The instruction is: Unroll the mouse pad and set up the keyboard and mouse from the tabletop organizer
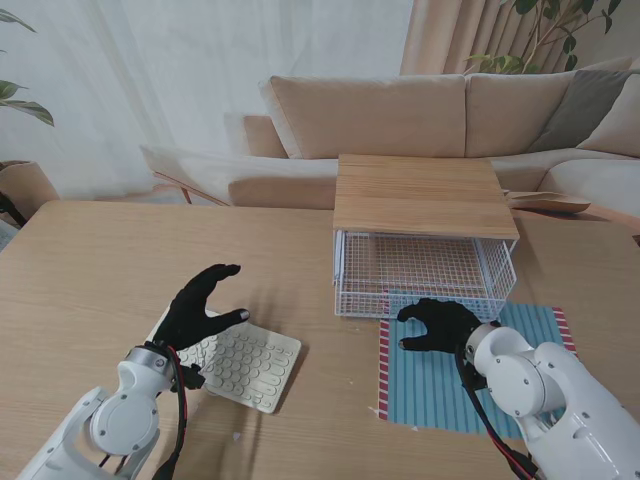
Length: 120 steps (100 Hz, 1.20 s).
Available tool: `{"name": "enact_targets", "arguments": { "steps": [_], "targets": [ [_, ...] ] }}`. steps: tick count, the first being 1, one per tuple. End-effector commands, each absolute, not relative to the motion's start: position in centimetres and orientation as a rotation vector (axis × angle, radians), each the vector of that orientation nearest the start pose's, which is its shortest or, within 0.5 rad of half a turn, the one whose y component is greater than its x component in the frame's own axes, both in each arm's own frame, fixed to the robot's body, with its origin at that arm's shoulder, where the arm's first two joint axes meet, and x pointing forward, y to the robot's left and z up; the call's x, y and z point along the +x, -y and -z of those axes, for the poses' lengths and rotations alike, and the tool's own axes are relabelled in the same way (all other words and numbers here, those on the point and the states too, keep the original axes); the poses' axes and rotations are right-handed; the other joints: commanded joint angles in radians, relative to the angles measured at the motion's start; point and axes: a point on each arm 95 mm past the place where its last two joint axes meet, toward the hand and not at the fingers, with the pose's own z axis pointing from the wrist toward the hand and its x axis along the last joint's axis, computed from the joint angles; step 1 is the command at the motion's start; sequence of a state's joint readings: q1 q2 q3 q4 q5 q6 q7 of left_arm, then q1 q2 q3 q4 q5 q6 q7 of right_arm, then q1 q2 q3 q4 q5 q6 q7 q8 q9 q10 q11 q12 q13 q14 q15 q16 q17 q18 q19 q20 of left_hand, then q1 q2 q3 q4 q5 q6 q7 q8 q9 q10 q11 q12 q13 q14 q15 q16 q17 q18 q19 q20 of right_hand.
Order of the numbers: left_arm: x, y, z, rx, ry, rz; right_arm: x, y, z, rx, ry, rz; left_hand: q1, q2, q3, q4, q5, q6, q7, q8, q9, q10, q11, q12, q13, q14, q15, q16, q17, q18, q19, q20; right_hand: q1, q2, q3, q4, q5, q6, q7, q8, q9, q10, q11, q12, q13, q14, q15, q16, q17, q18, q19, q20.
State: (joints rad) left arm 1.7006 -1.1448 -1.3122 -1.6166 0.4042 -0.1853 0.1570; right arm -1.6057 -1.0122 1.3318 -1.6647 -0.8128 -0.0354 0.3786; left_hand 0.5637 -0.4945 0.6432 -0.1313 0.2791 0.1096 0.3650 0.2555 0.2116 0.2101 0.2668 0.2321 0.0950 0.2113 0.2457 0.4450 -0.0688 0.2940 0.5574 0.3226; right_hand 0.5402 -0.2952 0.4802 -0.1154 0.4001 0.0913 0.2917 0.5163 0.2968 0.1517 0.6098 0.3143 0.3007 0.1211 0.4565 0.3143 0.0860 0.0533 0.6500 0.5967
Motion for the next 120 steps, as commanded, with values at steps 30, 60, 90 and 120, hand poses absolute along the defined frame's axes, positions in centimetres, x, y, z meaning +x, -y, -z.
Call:
{"name": "enact_targets", "arguments": {
  "steps": [30,60,90,120],
  "targets": [
    [37.3,-1.7,33.6,-1.704,-0.975,1.985,41.8,4.4,32.5,1.541,-1.699,-1.31,-0.023,0.013,0.004,0.041,-0.01,-0.02,0.011,-0.001,-0.013,-0.041,0.011,0.008,-0.024,-0.016,-0.02,-0.011,-0.011,0.011,-0.018,0.012,-0.01,0.041,-0.008,0.072,-0.034,-0.027,0.011,-0.017,-0.053,-0.027,0.004,-0.004,-0.033,-0.017,-0.007,-0.009,-0.017,0.007,-0.057,0.016],
    [37.4,-1.7,33.7,-1.706,-0.98,1.977,43.7,4.4,33.1,1.552,-1.636,-1.338,-0.022,0.012,0.007,0.04,-0.01,-0.021,0.011,-0.001,-0.013,-0.038,0.01,0.008,-0.025,-0.015,-0.02,-0.011,-0.011,0.011,-0.019,0.017,-0.011,0.035,0.002,0.071,-0.032,-0.04,0.018,-0.02,-0.058,-0.04,0.005,-0.005,-0.027,-0.016,-0.005,-0.008,-0.008,0.013,-0.062,0.022],
    [37.4,-1.7,33.9,-1.714,-0.979,1.97,45.2,4.3,32.8,1.533,-1.594,-1.359,-0.022,0.013,0.008,0.04,-0.01,-0.021,0.012,0.0,-0.013,-0.038,0.01,0.008,-0.024,-0.016,-0.02,-0.011,-0.011,0.011,-0.021,0.02,-0.014,0.031,0.012,0.071,-0.035,-0.044,0.026,-0.021,-0.085,-0.049,0.003,-0.007,-0.043,-0.023,-0.009,-0.009,-0.012,0.012,-0.068,0.027],
    [37.4,-1.6,33.9,-1.718,-0.983,1.974,46.3,4.3,32.6,1.504,-1.548,-1.373,-0.02,0.011,0.011,0.04,-0.007,-0.019,0.013,0.0,-0.011,-0.038,0.022,0.014,-0.022,-0.024,-0.018,-0.011,-0.01,0.011,-0.021,0.024,-0.023,0.027,0.024,0.069,-0.063,-0.06,0.029,-0.027,-0.122,-0.082,-0.058,-0.039,-0.082,-0.076,-0.075,-0.043,-0.035,0.012,-0.11,0.027]
  ]
}}
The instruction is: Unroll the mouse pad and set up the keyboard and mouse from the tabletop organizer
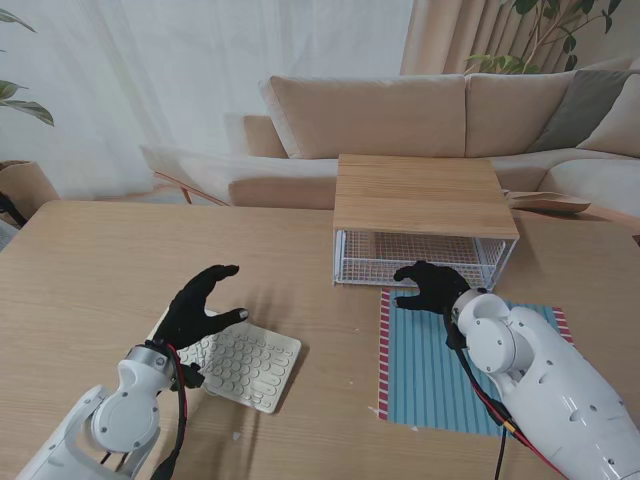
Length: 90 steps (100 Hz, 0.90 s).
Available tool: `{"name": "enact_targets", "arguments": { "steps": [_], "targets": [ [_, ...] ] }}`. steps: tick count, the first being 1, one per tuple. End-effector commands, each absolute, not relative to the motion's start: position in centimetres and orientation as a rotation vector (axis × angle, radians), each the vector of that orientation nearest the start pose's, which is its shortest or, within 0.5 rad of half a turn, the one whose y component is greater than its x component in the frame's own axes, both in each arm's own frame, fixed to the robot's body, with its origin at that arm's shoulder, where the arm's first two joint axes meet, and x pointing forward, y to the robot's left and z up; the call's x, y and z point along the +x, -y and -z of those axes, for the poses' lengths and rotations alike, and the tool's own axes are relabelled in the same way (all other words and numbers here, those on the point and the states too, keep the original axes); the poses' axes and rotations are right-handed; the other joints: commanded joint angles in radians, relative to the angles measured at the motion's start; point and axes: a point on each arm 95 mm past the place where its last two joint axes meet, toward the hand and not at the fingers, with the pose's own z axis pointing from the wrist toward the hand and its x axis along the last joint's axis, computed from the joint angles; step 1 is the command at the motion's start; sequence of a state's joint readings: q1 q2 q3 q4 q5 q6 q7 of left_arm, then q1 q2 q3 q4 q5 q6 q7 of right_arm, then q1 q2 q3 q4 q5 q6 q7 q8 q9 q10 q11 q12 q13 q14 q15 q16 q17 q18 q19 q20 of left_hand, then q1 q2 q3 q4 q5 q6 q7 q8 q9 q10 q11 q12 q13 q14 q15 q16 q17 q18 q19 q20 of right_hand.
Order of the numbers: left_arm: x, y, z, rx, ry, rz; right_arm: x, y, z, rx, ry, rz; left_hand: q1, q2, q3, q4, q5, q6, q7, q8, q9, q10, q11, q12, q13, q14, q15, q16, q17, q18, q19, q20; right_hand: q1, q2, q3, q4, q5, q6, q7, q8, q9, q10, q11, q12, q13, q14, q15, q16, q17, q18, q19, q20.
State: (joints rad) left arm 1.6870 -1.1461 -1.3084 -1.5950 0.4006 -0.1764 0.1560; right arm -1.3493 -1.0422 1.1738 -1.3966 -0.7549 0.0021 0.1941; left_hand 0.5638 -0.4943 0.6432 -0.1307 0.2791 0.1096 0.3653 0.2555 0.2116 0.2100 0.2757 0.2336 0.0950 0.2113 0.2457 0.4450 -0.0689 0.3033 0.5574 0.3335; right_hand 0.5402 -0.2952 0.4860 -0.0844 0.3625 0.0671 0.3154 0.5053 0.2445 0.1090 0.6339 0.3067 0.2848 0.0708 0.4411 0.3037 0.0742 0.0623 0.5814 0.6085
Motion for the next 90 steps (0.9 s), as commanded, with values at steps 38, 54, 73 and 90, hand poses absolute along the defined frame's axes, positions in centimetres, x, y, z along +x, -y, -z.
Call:
{"name": "enact_targets", "arguments": {
  "steps": [38,54,73,90],
  "targets": [
    [37.5,-1.6,33.9,-1.717,-0.972,1.979,45.7,3.9,32.6,1.514,-1.521,-1.432,-0.024,0.016,0.008,0.039,-0.005,-0.018,0.013,0.0,-0.012,-0.039,0.012,0.012,-0.022,-0.028,-0.018,-0.014,-0.01,0.002,-0.021,0.016,-0.025,0.027,0.025,0.038,-0.063,-0.056,-0.007,-0.048,-0.063,-0.034,-0.115,-0.04,-0.075,-0.017,-0.076,-0.042,-0.006,0.005,-0.127,0.022],
    [37.5,-1.6,33.9,-1.716,-0.968,1.99,43.8,3.3,32.3,1.529,-1.499,-1.505,-0.024,0.018,0.006,0.039,-0.008,-0.018,0.011,-0.001,-0.012,-0.039,0.011,0.012,-0.022,-0.029,-0.018,-0.015,-0.009,0.0,-0.02,0.017,-0.025,0.026,0.024,0.036,-0.053,-0.049,0.014,-0.052,-0.067,-0.019,-0.06,-0.016,-0.058,0.016,-0.052,-0.03,0.014,0.024,-0.128,0.061],
    [37.3,-1.4,33.7,-1.717,-0.954,2.01,40.7,2.6,31.9,1.515,-1.47,-1.594,-0.026,0.025,0.002,0.039,-0.01,-0.02,0.011,-0.001,-0.012,-0.038,0.01,0.011,-0.021,-0.031,-0.017,-0.015,-0.009,0.001,-0.016,0.02,-0.033,0.033,0.016,0.035,-0.053,-0.044,0.013,-0.056,-0.046,-0.015,-0.057,-0.017,-0.04,0.025,-0.045,-0.028,0.031,0.04,-0.126,0.075],
    [37.0,-1.1,33.7,-1.727,-0.944,2.031,38.9,1.5,31.1,1.5,-1.337,-1.784,-0.028,0.032,-0.005,0.039,-0.014,-0.017,0.01,-0.001,-0.012,-0.038,0.008,0.01,-0.02,-0.029,-0.016,-0.015,-0.008,0.0,-0.011,0.022,-0.047,0.039,0.004,0.032,-0.061,-0.045,0.005,-0.064,-0.037,-0.014,-0.068,-0.023,-0.024,0.016,-0.051,-0.031,0.039,0.037,-0.136,0.076]
  ]
}}
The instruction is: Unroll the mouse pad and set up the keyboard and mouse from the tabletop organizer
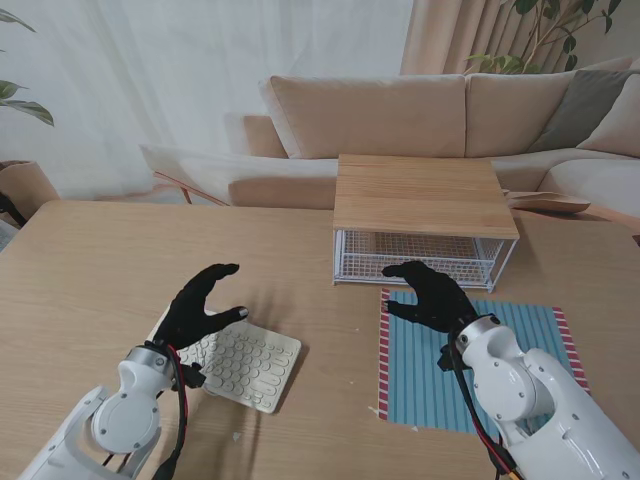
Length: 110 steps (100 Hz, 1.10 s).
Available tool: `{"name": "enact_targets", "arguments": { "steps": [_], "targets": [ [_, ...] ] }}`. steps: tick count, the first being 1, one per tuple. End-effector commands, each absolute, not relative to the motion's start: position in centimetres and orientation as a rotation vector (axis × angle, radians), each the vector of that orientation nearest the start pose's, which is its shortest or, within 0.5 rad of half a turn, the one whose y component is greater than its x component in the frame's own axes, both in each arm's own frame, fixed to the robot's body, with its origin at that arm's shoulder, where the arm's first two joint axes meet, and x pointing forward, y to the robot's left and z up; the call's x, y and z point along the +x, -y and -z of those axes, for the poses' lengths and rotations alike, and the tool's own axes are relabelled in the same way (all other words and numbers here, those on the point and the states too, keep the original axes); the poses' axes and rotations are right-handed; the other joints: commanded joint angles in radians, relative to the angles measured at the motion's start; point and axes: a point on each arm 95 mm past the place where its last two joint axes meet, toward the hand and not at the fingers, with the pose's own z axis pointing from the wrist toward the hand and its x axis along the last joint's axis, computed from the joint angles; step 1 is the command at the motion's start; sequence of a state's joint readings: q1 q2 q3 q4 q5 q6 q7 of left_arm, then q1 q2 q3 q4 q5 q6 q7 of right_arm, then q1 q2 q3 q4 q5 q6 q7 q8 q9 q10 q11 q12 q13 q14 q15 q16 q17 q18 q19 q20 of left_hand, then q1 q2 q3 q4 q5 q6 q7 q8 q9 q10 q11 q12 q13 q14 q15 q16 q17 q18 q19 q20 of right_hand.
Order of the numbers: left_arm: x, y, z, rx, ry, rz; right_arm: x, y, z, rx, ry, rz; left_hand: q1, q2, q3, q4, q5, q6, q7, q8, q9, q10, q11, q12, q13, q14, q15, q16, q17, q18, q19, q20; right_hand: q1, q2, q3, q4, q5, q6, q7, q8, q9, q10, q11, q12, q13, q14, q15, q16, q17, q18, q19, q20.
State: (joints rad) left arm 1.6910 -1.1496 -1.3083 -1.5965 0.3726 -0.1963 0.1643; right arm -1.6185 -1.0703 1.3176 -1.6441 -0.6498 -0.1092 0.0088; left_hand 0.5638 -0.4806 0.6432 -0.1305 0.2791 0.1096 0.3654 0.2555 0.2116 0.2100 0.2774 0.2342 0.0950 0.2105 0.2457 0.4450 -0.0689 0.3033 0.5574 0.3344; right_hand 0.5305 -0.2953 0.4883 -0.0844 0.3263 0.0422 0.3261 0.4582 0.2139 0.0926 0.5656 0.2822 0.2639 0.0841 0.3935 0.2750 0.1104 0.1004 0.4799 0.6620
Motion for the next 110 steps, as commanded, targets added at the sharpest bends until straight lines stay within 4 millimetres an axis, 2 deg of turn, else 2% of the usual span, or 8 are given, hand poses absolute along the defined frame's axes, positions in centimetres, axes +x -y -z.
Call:
{"name": "enact_targets", "arguments": {
  "steps": [1,14,28,59,110],
  "targets": [
    [37.0,-1.1,33.7,-1.728,-0.943,2.033,38.8,1.4,31.0,1.499,-1.33,-1.794,-0.028,0.018,-0.005,0.039,-0.014,-0.017,0.01,-0.001,-0.012,-0.038,0.007,0.01,-0.02,-0.029,-0.016,-0.015,-0.008,0.0,-0.01,0.022,-0.041,0.04,0.0,0.032,-0.026,-0.021,-0.006,-0.018,-0.008,0.002,-0.001,0.001,-0.004,0.001,-0.005,-0.003,0.002,-0.002,-0.036,0.023],
    [36.9,-1.0,33.7,-1.734,-0.947,2.045,37.9,0.5,30.3,1.507,-1.259,-1.927,-0.032,0.025,-0.011,0.04,-0.025,-0.014,0.006,-0.002,-0.014,-0.04,0.003,0.008,-0.019,-0.04,-0.016,-0.017,-0.005,-0.004,-0.001,0.025,-0.074,0.05,-0.017,0.027,-0.049,-0.025,-0.019,-0.029,-0.013,-0.004,-0.008,-0.001,-0.007,-0.008,-0.019,-0.009,-0.005,-0.006,-0.053,0.017],
    [36.7,-0.9,33.6,-1.74,-0.94,2.059,37.0,-0.9,29.8,1.615,-1.175,-2.051,-0.035,0.032,-0.018,0.04,-0.033,0.003,0.004,-0.004,-0.014,-0.038,0.0,0.006,-0.017,-0.034,-0.014,-0.019,-0.007,-0.003,0.011,0.026,-0.094,0.049,-0.037,0.027,-0.057,-0.028,-0.029,-0.043,-0.012,-0.012,-0.029,-0.01,-0.017,-0.015,-0.051,-0.024,-0.058,-0.007,-0.086,0.008],
    [36.5,-0.7,33.6,-1.755,-0.921,2.081,36.7,-3.3,31.2,1.639,-1.11,-2.171,-0.039,0.038,-0.029,0.04,-0.041,0.025,-0.003,-0.008,-0.013,-0.04,-0.001,0.005,-0.019,-0.029,-0.011,-0.022,-0.009,0.001,0.022,0.022,-0.117,0.037,-0.061,0.03,-0.06,-0.04,-0.036,-0.05,-0.019,-0.024,-0.048,-0.016,-0.013,-0.026,-0.065,-0.032,-0.056,-0.015,-0.097,0.005],
    [36.5,-0.7,33.7,-1.78,-0.907,2.079,37.5,-3.8,33.0,1.637,-1.152,-2.14,-0.036,0.044,-0.034,0.043,-0.037,0.038,-0.009,-0.013,-0.014,-0.037,-0.004,0.004,-0.021,-0.03,-0.015,-0.024,-0.012,0.004,0.02,0.013,-0.115,0.03,-0.06,0.033,-0.051,-0.055,-0.032,-0.051,-0.009,-0.029,-0.046,-0.014,-0.007,-0.025,-0.065,-0.031,-0.054,-0.007,-0.108,-0.001]
  ]
}}
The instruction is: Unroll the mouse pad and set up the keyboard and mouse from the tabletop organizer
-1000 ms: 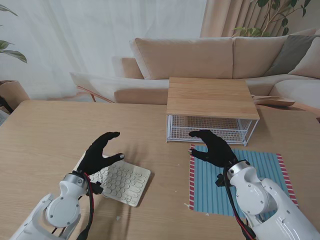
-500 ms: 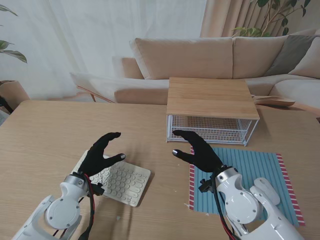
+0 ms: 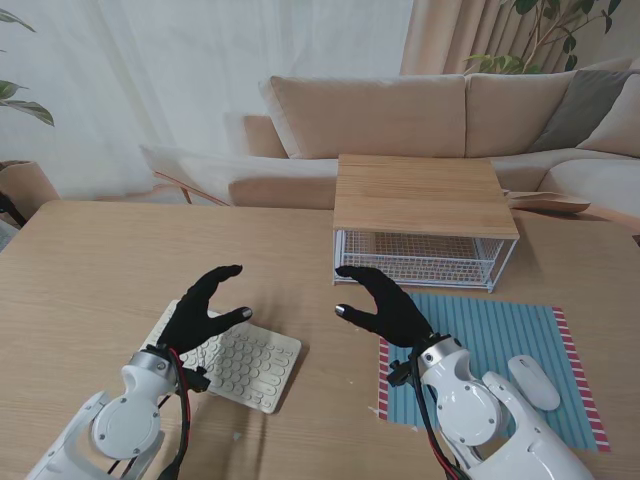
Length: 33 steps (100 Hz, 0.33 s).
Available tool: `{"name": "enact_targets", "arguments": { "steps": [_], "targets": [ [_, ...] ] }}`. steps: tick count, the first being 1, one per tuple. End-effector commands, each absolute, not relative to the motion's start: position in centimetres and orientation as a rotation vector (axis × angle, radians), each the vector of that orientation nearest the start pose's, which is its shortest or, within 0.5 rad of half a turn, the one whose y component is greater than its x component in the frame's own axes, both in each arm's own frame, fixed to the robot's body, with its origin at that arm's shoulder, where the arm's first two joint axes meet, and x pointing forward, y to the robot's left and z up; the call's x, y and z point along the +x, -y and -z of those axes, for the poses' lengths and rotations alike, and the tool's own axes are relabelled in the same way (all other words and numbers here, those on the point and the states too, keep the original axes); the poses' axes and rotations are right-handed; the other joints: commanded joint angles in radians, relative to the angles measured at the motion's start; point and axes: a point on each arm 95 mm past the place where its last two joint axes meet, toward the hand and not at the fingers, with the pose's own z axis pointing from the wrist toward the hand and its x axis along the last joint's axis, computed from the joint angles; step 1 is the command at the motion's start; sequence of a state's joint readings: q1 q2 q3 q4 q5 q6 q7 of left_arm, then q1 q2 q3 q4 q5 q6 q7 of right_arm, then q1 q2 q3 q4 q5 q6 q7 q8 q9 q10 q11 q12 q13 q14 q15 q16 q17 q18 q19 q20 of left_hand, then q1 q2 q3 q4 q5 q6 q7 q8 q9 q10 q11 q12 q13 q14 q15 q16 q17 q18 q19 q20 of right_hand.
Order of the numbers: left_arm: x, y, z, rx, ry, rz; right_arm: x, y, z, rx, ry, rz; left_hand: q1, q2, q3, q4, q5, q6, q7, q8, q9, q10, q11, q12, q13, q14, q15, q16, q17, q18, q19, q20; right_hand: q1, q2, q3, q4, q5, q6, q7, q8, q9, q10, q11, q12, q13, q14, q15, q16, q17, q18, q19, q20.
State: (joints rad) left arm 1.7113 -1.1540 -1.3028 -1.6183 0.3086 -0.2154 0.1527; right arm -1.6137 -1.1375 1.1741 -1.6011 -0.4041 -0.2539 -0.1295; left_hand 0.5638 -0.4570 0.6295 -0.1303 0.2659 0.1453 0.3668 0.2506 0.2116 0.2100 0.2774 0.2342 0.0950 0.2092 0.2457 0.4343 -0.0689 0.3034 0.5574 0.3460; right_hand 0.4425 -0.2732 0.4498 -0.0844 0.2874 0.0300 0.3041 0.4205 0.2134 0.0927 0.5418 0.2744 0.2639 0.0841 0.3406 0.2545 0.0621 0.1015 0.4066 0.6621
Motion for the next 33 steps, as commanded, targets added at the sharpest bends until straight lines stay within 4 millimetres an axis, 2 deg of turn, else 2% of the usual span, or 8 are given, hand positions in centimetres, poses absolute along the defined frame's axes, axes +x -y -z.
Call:
{"name": "enact_targets", "arguments": {
  "steps": [1,33],
  "targets": [
    [36.48,-0.73,33.67,-1.78,-0.907,2.079,37.45,-3.8,33.06,-1.874,1.319,2.448,-0.036,0.02,-0.021,0.043,-0.023,0.002,-0.01,-0.008,-0.014,-0.036,-0.004,0.004,-0.02,-0.028,-0.015,-0.013,-0.012,0.004,0.02,0.001,-0.027,0.008,-0.022,0.033,-0.012,-0.044,-0.01,-0.014,-0.008,-0.029,-0.022,-0.006,-0.006,-0.026,-0.012,-0.01,-0.006,-0.008,-0.034,-0.002],
    [36.62,-0.86,33.64,-1.765,-0.923,2.075,37.4,-3.9,33.25,-1.879,1.328,2.433,-0.037,0.021,-0.023,0.044,-0.021,0.002,-0.012,-0.009,-0.013,-0.036,-0.003,0.004,-0.02,-0.027,-0.015,-0.013,-0.011,0.005,0.018,-0.002,-0.022,0.008,-0.023,0.033,-0.009,-0.043,-0.008,-0.014,-0.003,-0.027,-0.024,-0.006,-0.008,-0.019,-0.011,-0.01,-0.012,-0.007,-0.036,0.0]
  ]
}}
